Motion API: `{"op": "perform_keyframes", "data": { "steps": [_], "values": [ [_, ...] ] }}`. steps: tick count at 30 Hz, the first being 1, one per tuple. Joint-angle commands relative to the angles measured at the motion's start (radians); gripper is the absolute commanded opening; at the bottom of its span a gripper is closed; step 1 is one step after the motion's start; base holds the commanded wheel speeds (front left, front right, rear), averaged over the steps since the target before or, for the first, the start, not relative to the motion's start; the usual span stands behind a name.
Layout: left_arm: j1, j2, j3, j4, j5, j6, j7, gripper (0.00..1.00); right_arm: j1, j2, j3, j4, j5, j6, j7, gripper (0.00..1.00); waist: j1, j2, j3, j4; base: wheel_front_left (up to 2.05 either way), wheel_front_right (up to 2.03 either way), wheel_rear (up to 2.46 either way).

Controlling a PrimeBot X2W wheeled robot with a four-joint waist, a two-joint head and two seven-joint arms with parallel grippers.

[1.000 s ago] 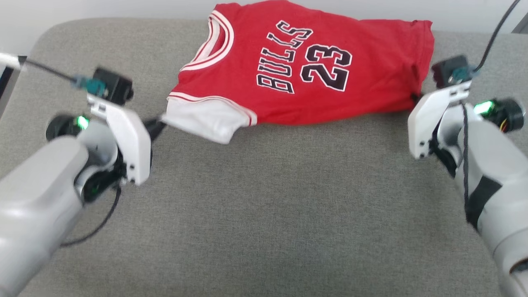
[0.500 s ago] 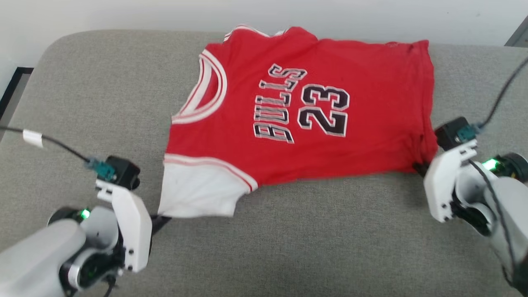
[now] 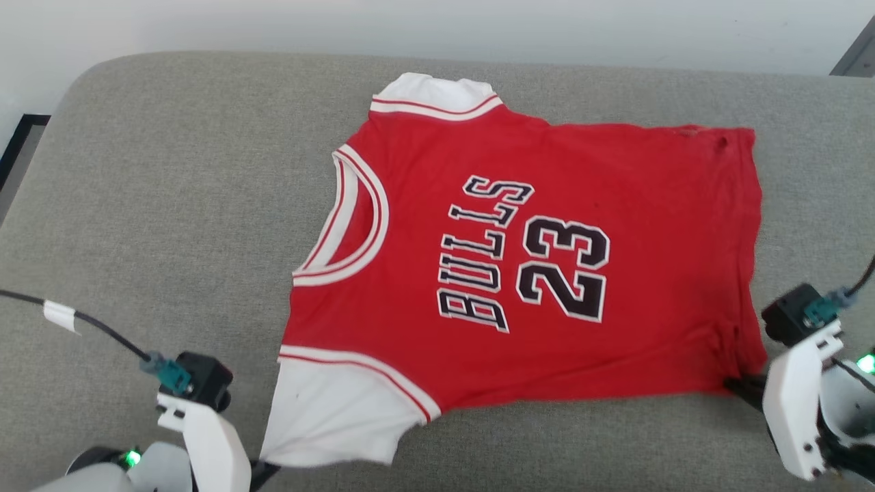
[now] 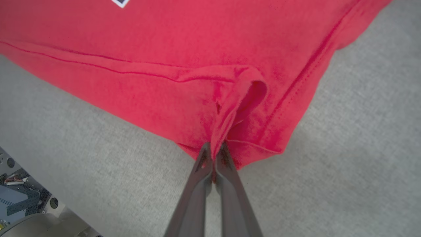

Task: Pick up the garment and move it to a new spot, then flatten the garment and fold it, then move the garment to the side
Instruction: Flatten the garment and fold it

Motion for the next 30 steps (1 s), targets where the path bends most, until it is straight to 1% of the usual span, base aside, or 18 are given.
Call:
{"op": "perform_keyframes", "data": {
  "steps": [1, 4, 6, 8, 12, 15, 18, 21, 22, 25, 30],
  "values": [
    [0.024, 0.019, -0.009, -0.023, -0.013, 0.020, 0.010, 0.00, 0.045, -0.025, -0.021, -0.046, 0.013, -0.001, 0.029, 0.00, 0.0000, 0.0000, 0.002, -0.001, 0.00, 0.00, 0.00],
    [0.044, 0.031, -0.016, -0.058, -0.020, 0.038, 0.021, 0.00, 0.106, -0.050, -0.053, -0.113, 0.028, 0.000, 0.063, 0.00, 0.0000, 0.0000, 0.006, -0.002, 0.00, 0.00, 0.00],
    [0.051, 0.040, -0.016, -0.075, -0.026, 0.044, 0.025, 0.00, 0.142, -0.055, -0.082, -0.150, 0.043, 0.000, 0.080, 0.00, 0.0000, 0.0000, 0.009, -0.003, 0.00, 0.00, 0.00],
    [0.036, 0.053, -0.012, -0.090, -0.011, 0.049, 0.027, 0.00, 0.169, -0.052, -0.125, -0.178, 0.044, 0.000, 0.077, 0.00, 0.0000, 0.0000, 0.012, -0.005, 0.00, 0.00, 0.00],
    [-0.019, 0.079, 0.017, -0.120, 0.022, 0.046, 0.018, 0.00, 0.218, -0.022, -0.214, -0.230, 0.030, 0.000, 0.069, 0.00, 0.0000, 0.0000, 0.019, -0.009, 0.00, 0.00, 0.00],
    [-0.077, 0.095, 0.037, -0.127, 0.077, 0.032, 0.024, 0.00, 0.242, 0.015, -0.284, -0.261, 0.000, 0.000, 0.075, 0.00, 0.0000, 0.0000, 0.026, -0.015, 0.00, 0.00, 0.00],
    [-0.145, 0.091, 0.059, -0.112, 0.135, 0.000, 0.030, 0.00, 0.249, 0.064, -0.349, -0.281, -0.043, -0.001, 0.083, 0.00, 0.0000, 0.0000, 0.032, -0.023, 0.00, 0.00, 0.00],
    [-0.215, 0.066, 0.075, -0.069, 0.178, -0.046, 0.040, 0.00, 0.238, 0.126, -0.407, -0.294, -0.098, -0.001, 0.101, 0.00, 0.0000, 0.0000, 0.037, -0.033, 0.00, 0.00, 0.00],
    [-0.215, 0.066, 0.075, -0.069, 0.178, -0.046, 0.040, 0.00, 0.238, 0.126, -0.407, -0.294, -0.098, -0.001, 0.101, 0.00, 0.0000, 0.0000, 0.037, -0.033, 0.00, 0.00, 0.00],
    [-0.287, 0.031, 0.088, -0.001, 0.220, -0.102, 0.046, 0.00, 0.209, 0.195, -0.465, -0.298, -0.164, -0.001, 0.118, 0.00, 0.0000, 0.0000, 0.046, -0.044, 0.00, 0.00, 0.00],
    [-0.399, -0.055, 0.097, 0.166, 0.274, -0.205, 0.052, 0.00, 0.140, 0.295, -0.515, -0.282, -0.277, 0.000, 0.134, 0.00, 0.0000, 0.0000, 0.067, -0.067, 0.00, 0.00, 0.00]
  ]
}}
